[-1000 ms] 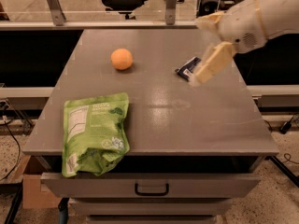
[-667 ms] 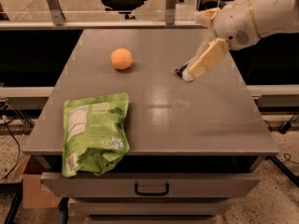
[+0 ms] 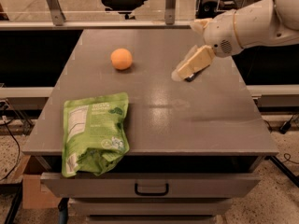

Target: Move orange near green rice chip bag

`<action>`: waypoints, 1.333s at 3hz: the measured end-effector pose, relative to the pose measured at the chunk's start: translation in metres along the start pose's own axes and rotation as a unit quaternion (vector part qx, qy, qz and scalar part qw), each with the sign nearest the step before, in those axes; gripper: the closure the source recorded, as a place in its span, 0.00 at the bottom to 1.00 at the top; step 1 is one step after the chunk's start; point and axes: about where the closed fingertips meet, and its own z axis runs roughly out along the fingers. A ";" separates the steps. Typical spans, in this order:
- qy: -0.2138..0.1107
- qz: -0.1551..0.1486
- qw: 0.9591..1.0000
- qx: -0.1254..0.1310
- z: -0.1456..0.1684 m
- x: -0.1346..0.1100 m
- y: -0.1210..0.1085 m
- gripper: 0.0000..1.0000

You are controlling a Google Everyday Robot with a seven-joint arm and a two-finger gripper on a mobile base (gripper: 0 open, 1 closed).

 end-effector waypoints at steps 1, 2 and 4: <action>-0.006 0.017 1.000 0.007 0.021 0.006 -0.011 0.00; -0.033 0.036 0.999 -0.021 0.065 0.002 -0.016 0.00; -0.072 0.024 0.996 -0.057 0.147 0.002 -0.028 0.00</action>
Offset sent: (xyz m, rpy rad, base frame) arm 0.0652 0.0676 -0.0508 0.1578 0.0992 0.0464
